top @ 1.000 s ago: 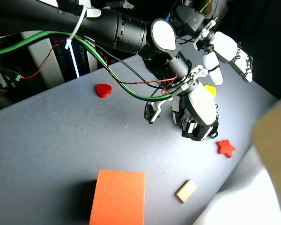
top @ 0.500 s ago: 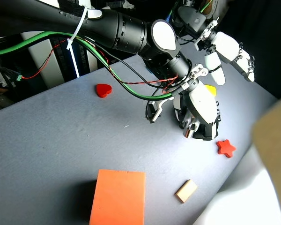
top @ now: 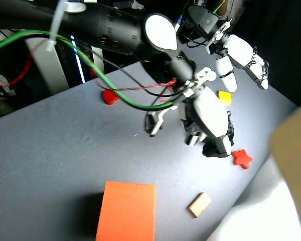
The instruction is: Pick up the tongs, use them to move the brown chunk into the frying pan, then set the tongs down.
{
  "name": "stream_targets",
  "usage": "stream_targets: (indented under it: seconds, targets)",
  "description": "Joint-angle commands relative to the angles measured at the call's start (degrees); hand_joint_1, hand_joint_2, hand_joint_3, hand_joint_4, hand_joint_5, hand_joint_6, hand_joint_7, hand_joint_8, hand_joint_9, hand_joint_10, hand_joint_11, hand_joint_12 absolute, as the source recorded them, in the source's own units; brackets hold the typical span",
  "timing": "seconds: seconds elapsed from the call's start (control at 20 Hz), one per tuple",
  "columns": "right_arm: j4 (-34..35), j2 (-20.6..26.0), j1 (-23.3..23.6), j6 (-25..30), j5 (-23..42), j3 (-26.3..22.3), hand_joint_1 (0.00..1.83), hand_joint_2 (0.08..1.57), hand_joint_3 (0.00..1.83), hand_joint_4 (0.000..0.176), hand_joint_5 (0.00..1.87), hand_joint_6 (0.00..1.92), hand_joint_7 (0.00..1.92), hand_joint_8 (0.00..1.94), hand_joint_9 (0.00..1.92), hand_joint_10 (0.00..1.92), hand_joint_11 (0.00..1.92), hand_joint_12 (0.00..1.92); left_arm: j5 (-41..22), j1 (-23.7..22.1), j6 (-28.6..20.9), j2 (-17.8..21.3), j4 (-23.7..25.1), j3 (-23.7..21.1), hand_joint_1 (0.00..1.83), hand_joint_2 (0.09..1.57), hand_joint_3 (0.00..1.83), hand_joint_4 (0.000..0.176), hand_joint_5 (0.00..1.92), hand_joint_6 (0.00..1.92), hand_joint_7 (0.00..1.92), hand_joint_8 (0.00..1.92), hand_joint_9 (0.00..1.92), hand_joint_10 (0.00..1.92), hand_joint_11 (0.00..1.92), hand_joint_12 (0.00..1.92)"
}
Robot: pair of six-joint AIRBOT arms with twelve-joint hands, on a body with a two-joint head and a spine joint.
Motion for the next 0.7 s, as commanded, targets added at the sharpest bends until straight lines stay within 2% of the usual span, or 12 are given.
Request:
stream_targets:
  seconds: [0.0,0.1,0.15,0.2,0.25,0.4,0.5,0.65]
  targets:
    - [-3.72,1.47,1.39,-0.72,1.81,-1.47,1.05,1.16,0.00,0.000,0.49,0.67,0.77,0.41,0.61,0.84,0.32,1.62,-4.34,-0.65,0.52,0.55,3.79,-0.05,0.00,1.26,0.00,0.013,0.10,0.00,0.14,0.00,0.17,0.00,0.00,0.57]
    - [-5.61,6.11,0.94,-2.71,2.98,-6.59,1.06,1.16,0.00,0.000,0.50,0.68,0.78,0.41,0.62,0.85,0.33,1.62,-4.06,-1.46,1.54,0.31,4.28,-0.79,0.00,1.26,0.00,0.008,0.12,0.00,0.15,0.00,0.17,0.00,0.00,0.59]
    - [-9.99,8.07,0.21,-2.26,4.29,-8.83,1.07,1.17,0.00,0.000,0.50,0.68,0.78,0.41,0.61,0.86,0.32,1.64,-4.05,-1.82,1.91,0.20,4.58,-1.23,0.00,1.26,0.00,0.001,0.12,0.00,0.14,0.00,0.16,0.00,0.00,0.58]
    - [-16.61,10.58,-1.05,0.04,5.64,-11.20,1.08,1.16,0.00,0.000,0.51,0.69,0.80,0.42,0.63,0.86,0.34,1.62,-3.83,-2.31,2.37,-0.17,5.16,-1.65,0.00,1.25,0.00,0.001,0.11,0.00,0.14,0.00,0.16,0.00,0.00,0.60]
    - [-18.95,11.71,-1.64,1.27,6.59,-12.10,1.08,1.16,0.00,0.000,0.51,0.69,0.80,0.42,0.63,0.86,0.34,1.62,-3.58,-2.58,2.58,-0.38,5.58,-1.90,0.00,1.25,0.00,0.001,0.11,0.00,0.14,0.00,0.16,0.00,0.00,0.60]
    - [-20.81,15.59,-4.53,3.19,9.12,-14.81,1.08,1.16,0.00,0.000,0.51,0.69,0.80,0.42,0.63,0.86,0.34,1.62,-2.21,-3.97,4.26,-1.36,7.51,-3.59,0.00,1.25,0.00,0.004,0.11,0.00,0.14,0.00,0.16,0.00,0.00,0.61]
    - [-23.01,16.21,-6.78,6.10,9.87,-15.43,1.07,1.16,0.00,0.000,0.51,0.69,0.79,0.41,0.63,0.85,0.34,1.63,-1.35,-4.80,5.67,-2.40,8.37,-4.93,0.00,1.25,0.00,0.002,0.10,0.00,0.12,0.00,0.15,0.00,0.00,0.52]
    - [-29.86,15.81,-9.68,11.57,10.24,-15.43,1.07,1.17,0.00,0.000,0.50,0.70,0.79,0.42,0.62,0.87,0.33,1.64,-1.36,-5.47,6.55,-4.63,9.32,-6.50,0.00,1.26,0.00,0.000,0.12,0.00,0.15,0.00,0.18,0.01,0.00,0.60]
